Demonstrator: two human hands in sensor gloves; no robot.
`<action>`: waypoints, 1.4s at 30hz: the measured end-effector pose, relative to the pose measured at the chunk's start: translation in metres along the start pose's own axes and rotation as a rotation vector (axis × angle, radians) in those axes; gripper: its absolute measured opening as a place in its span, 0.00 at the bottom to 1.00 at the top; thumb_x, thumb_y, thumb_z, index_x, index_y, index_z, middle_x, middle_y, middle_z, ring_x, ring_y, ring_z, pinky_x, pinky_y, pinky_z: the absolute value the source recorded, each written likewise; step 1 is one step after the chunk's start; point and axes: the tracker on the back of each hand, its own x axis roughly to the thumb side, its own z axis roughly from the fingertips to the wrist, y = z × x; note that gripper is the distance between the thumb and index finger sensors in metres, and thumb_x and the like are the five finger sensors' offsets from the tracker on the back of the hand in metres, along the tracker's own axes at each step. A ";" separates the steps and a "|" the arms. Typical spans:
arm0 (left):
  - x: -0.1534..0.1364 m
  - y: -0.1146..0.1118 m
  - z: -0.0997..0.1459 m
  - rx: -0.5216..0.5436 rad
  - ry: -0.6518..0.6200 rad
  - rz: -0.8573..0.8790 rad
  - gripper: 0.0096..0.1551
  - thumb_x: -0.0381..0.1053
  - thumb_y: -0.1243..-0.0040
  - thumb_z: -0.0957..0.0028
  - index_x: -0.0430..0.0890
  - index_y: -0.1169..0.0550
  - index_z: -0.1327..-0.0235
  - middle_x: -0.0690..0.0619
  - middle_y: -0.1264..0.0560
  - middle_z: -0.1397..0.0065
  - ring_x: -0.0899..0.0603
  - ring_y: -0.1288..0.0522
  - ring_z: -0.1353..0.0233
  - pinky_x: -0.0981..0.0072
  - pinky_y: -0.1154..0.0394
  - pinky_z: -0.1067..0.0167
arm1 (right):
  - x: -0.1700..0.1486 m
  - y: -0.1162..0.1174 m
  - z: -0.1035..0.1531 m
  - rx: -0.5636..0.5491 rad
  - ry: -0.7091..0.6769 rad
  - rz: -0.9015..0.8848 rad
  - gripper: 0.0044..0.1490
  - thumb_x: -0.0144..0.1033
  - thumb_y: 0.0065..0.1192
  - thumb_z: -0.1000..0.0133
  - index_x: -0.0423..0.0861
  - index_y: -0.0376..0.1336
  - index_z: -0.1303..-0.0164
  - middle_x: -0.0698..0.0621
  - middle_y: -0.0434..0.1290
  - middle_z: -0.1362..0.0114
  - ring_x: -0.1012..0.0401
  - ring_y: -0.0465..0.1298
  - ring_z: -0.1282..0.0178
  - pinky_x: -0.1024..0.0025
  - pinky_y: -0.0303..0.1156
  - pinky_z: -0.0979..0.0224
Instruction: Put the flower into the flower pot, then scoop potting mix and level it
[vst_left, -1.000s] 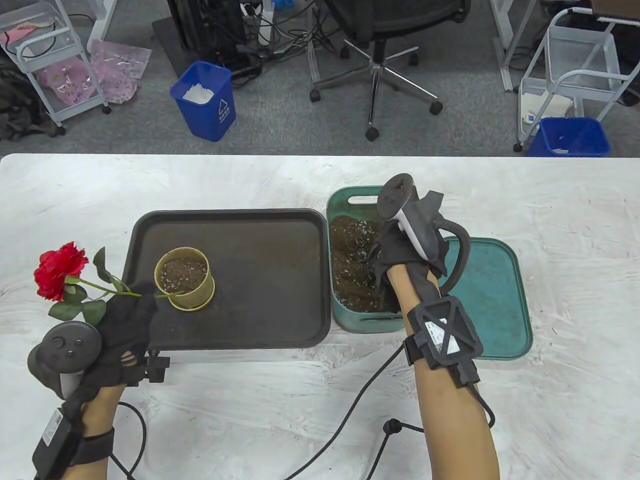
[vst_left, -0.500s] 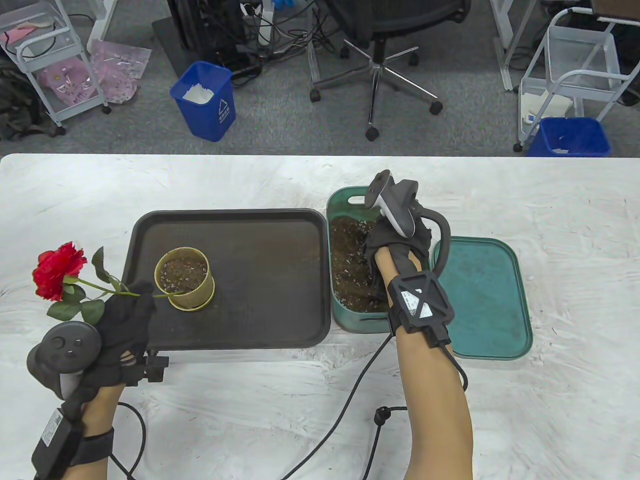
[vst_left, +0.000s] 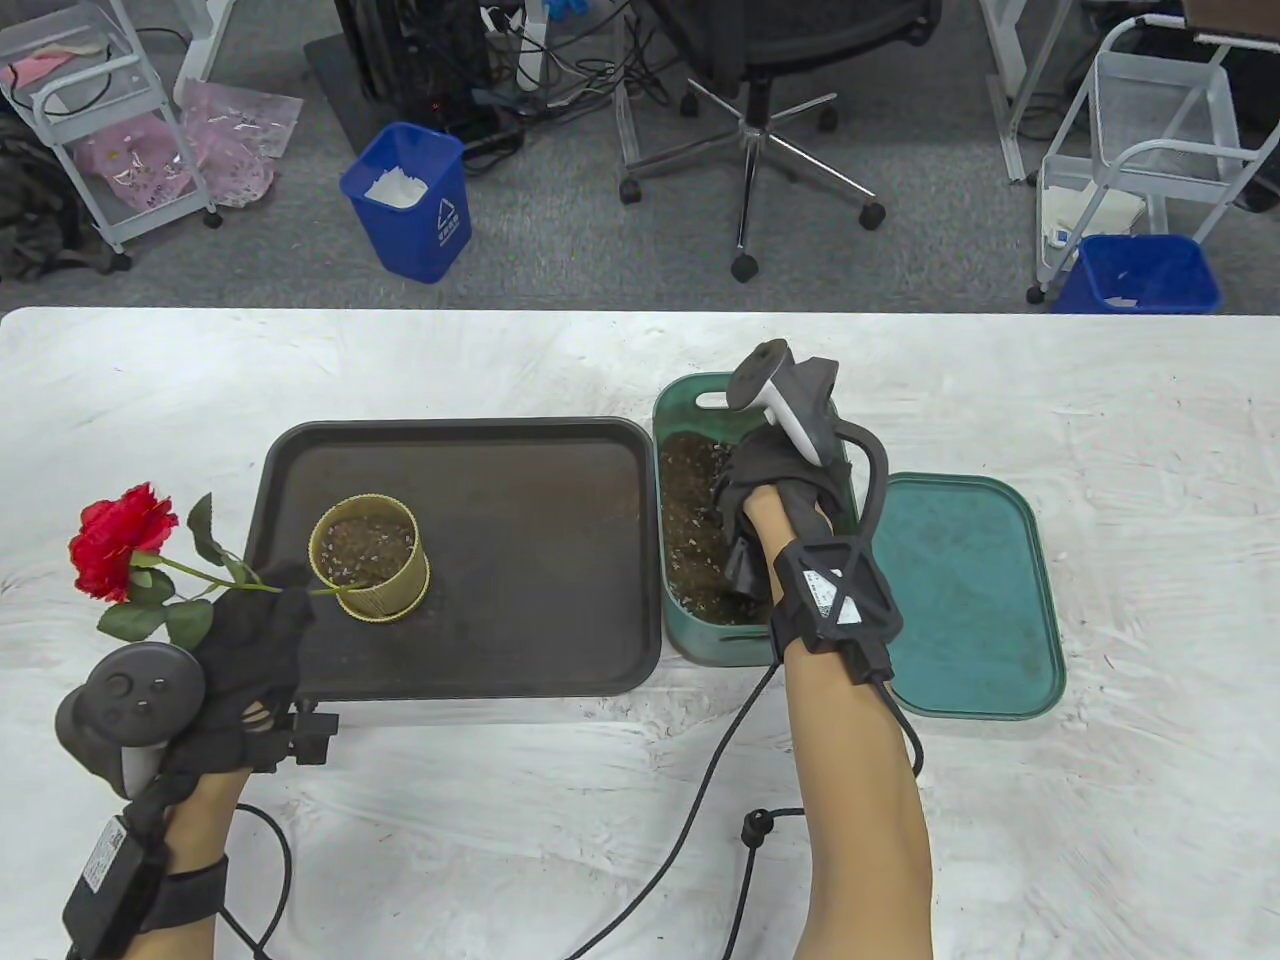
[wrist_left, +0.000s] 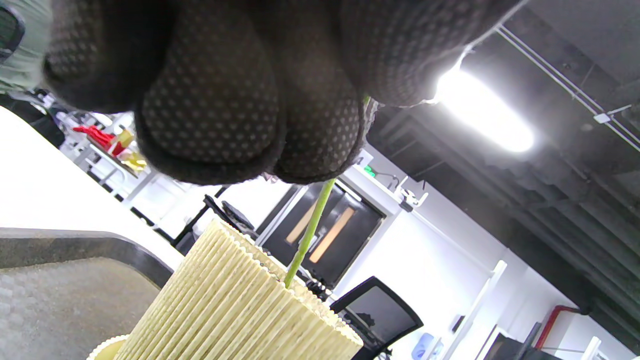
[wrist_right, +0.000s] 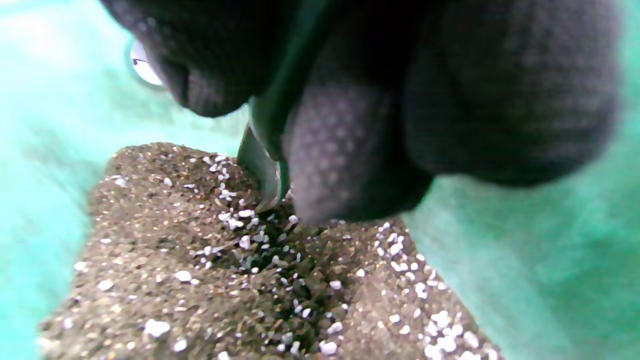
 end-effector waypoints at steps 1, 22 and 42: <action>0.000 0.000 0.000 0.000 0.000 0.000 0.25 0.55 0.36 0.58 0.45 0.13 0.52 0.51 0.12 0.58 0.43 0.11 0.64 0.53 0.15 0.58 | -0.001 0.000 -0.001 0.010 0.000 -0.014 0.33 0.39 0.65 0.54 0.35 0.67 0.42 0.38 0.81 0.50 0.53 0.88 0.71 0.58 0.87 0.71; 0.002 -0.001 0.000 -0.004 -0.006 0.003 0.25 0.55 0.36 0.58 0.45 0.13 0.52 0.51 0.12 0.58 0.43 0.11 0.64 0.53 0.15 0.58 | -0.026 0.011 0.003 0.295 -0.068 -0.435 0.33 0.38 0.61 0.53 0.33 0.65 0.42 0.38 0.81 0.50 0.54 0.88 0.71 0.60 0.88 0.72; 0.002 -0.002 0.000 -0.006 -0.003 0.016 0.25 0.55 0.36 0.58 0.45 0.13 0.52 0.51 0.12 0.58 0.43 0.11 0.64 0.53 0.15 0.58 | -0.079 0.007 0.039 0.281 -0.060 -0.860 0.33 0.38 0.59 0.53 0.33 0.65 0.42 0.38 0.80 0.51 0.54 0.89 0.71 0.60 0.89 0.73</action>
